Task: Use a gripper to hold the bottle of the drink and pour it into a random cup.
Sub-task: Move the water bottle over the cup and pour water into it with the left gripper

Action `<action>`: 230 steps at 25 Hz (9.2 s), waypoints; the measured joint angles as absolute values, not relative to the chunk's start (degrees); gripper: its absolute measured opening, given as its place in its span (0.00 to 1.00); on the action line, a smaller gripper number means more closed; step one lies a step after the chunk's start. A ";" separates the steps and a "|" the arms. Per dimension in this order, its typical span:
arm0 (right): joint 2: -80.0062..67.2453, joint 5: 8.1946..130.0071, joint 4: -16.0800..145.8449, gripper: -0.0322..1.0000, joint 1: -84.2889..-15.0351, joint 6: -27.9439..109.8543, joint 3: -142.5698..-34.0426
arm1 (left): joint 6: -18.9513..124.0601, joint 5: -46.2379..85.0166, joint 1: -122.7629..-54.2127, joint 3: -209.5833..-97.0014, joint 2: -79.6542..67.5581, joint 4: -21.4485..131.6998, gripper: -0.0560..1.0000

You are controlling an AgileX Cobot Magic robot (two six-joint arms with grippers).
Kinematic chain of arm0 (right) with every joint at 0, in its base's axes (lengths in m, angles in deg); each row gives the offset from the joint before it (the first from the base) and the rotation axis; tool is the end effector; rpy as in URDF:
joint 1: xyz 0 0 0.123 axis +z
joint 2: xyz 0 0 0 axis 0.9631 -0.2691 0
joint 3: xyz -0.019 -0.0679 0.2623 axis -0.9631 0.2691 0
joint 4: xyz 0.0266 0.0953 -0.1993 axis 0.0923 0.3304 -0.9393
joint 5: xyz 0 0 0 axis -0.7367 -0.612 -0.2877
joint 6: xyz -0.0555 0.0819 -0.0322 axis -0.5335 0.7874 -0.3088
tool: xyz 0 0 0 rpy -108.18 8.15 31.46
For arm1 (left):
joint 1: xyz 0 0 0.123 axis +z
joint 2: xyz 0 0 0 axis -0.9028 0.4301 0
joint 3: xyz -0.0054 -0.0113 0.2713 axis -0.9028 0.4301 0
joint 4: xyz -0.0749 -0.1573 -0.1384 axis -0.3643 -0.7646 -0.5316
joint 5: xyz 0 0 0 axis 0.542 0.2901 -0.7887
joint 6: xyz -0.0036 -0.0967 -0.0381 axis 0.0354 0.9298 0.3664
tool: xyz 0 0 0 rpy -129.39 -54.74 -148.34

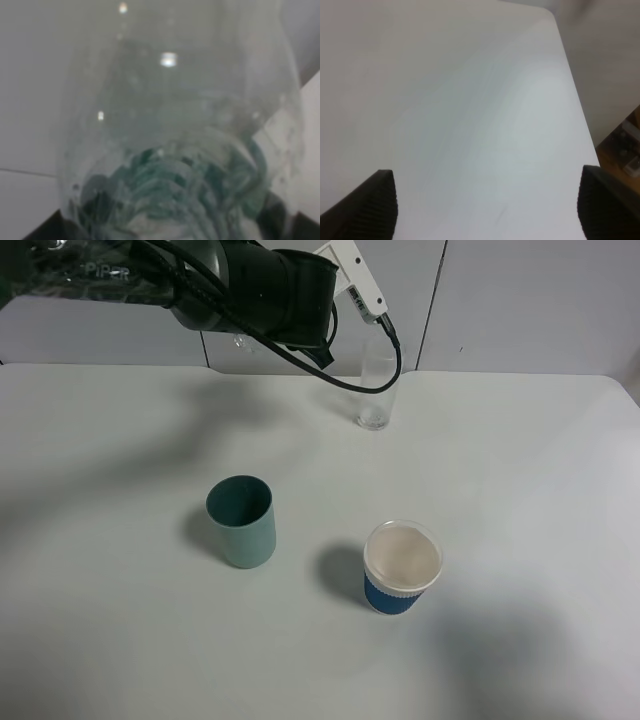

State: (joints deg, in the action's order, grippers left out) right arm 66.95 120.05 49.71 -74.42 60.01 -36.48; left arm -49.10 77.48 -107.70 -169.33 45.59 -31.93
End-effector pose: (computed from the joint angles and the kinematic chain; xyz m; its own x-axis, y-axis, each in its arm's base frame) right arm -0.0055 -0.0113 0.2573 -0.4540 -0.1287 -0.8817 0.0403 0.9855 -0.1646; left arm 0.3821 -0.2448 0.2148 -0.4199 0.7830 -0.4589 0.1750 0.5660 0.8056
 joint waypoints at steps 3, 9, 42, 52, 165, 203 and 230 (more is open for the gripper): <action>66.95 120.05 49.71 0.75 -74.42 60.01 -36.48 | -49.28 77.46 -108.24 -170.28 46.04 -31.92 0.52; 66.95 120.05 49.71 0.75 -74.42 60.01 -36.48 | -51.20 77.41 -108.55 -170.80 46.99 -31.92 0.52; 66.95 120.05 49.71 0.75 -74.42 60.01 -36.48 | -59.37 78.57 -109.58 -178.67 52.62 -32.06 0.52; 66.95 120.05 49.71 0.75 -74.42 60.01 -36.48 | -64.25 79.34 -109.58 -178.67 52.62 -32.06 0.52; 66.95 120.05 48.70 0.75 -74.42 60.66 -36.48 | -83.56 84.32 -108.99 -185.93 55.75 -24.90 0.52; 66.95 120.05 48.70 0.75 -74.42 60.66 -36.48 | -83.61 83.89 -108.93 -185.93 55.75 -23.54 0.52; 66.95 120.05 48.70 0.75 -74.42 60.66 -36.48 | -83.61 83.87 -108.93 -185.93 55.75 -23.44 0.52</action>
State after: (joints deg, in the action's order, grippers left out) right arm 66.95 120.05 48.70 -74.42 60.66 -36.48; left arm -83.61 83.87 -108.93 -185.93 55.75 -23.44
